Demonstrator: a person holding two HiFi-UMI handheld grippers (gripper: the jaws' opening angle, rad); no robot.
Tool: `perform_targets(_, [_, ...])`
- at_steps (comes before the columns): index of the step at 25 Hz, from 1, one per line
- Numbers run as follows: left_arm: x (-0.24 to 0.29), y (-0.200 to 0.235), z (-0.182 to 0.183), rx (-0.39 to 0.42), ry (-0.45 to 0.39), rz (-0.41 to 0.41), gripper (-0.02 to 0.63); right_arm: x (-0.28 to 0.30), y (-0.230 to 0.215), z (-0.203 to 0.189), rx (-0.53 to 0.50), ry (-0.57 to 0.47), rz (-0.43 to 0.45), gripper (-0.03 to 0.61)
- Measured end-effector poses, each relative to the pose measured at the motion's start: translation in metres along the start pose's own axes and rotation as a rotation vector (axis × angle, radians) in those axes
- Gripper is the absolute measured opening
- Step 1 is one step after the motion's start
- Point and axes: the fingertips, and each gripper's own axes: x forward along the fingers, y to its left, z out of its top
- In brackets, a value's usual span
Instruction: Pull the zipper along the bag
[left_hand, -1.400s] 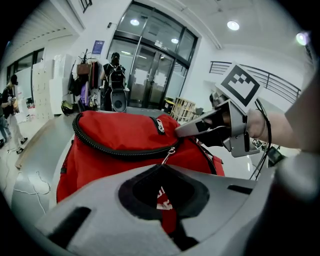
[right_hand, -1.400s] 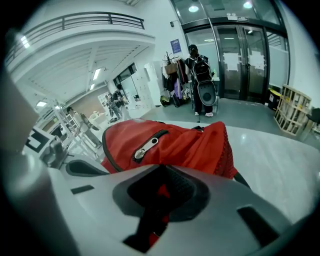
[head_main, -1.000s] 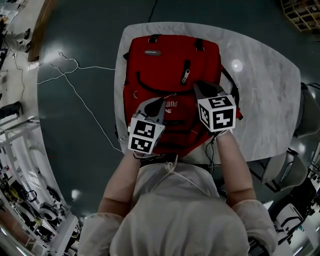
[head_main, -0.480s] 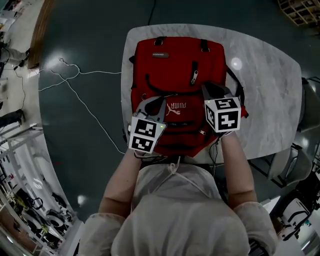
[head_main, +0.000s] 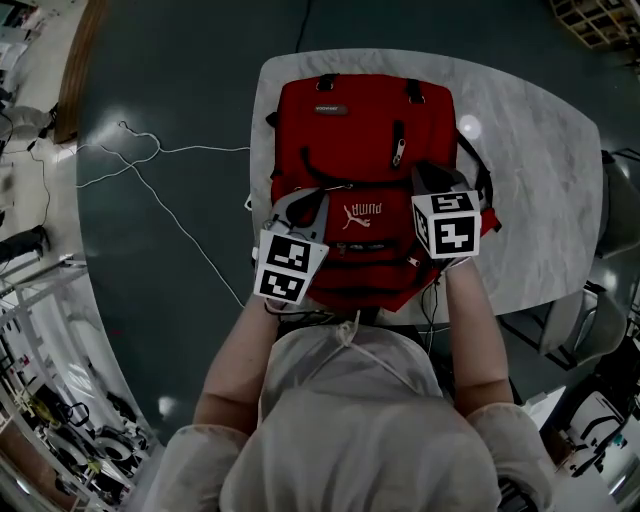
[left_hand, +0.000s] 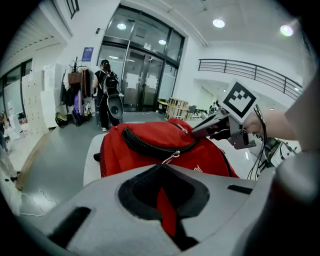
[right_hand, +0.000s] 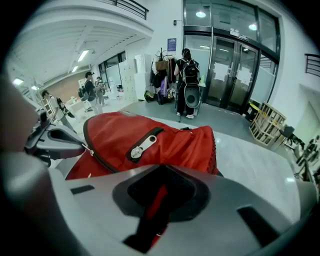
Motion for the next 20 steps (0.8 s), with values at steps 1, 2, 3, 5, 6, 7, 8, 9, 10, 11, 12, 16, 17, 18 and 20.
perform_targets(1, [-0.002,0.001,0.001,0.009,-0.001,0.002,0.015,0.000,0.000,0.000,-0.002,0.002,-0.005,0.051])
perform_targets(2, [-0.004,0.003,0.002,0.016,-0.005,0.005,0.015,0.000,0.000,0.000,-0.004,0.003,-0.009,0.051])
perform_targets(3, [-0.007,0.006,0.004,0.017,-0.012,0.009,0.015,0.000,-0.001,0.001,-0.007,0.004,-0.015,0.049])
perform_targets(5, [-0.012,0.013,0.007,0.004,-0.030,0.016,0.015,-0.001,-0.002,0.001,-0.015,0.006,-0.027,0.049])
perform_targets(6, [-0.015,0.018,0.007,-0.003,-0.035,0.020,0.015,-0.001,-0.002,0.001,-0.018,0.006,-0.033,0.049])
perform_targets(7, [-0.017,0.023,0.006,-0.009,-0.037,0.026,0.015,-0.001,-0.002,0.000,-0.020,0.007,-0.038,0.049])
perform_targets(8, [-0.019,0.028,0.004,-0.013,-0.037,0.032,0.015,-0.001,-0.002,0.000,-0.022,0.008,-0.042,0.049])
perform_targets(9, [-0.021,0.034,0.003,-0.018,-0.037,0.041,0.015,0.000,-0.002,-0.001,-0.022,0.009,-0.045,0.049])
perform_targets(10, [-0.023,0.040,0.003,-0.022,-0.039,0.050,0.015,-0.001,-0.002,-0.001,-0.021,0.010,-0.048,0.049])
perform_targets(11, [-0.025,0.045,0.003,-0.024,-0.041,0.059,0.015,-0.001,-0.003,0.000,-0.019,0.009,-0.050,0.049])
perform_targets(12, [-0.027,0.050,0.004,-0.025,-0.043,0.067,0.015,-0.001,-0.003,0.000,-0.017,0.009,-0.053,0.049])
perform_targets(16, [-0.030,0.062,0.005,-0.012,-0.046,0.073,0.015,-0.001,-0.003,0.000,-0.017,0.010,-0.067,0.049])
perform_targets(17, [-0.031,0.064,0.007,-0.004,-0.047,0.074,0.015,-0.001,-0.003,-0.001,-0.018,0.012,-0.072,0.049])
perform_targets(18, [-0.031,0.066,0.008,0.005,-0.048,0.077,0.015,-0.001,-0.003,-0.001,-0.020,0.015,-0.077,0.049])
perform_targets(20, [-0.032,0.071,0.013,0.020,-0.053,0.082,0.015,-0.001,-0.003,-0.001,-0.024,0.017,-0.085,0.049])
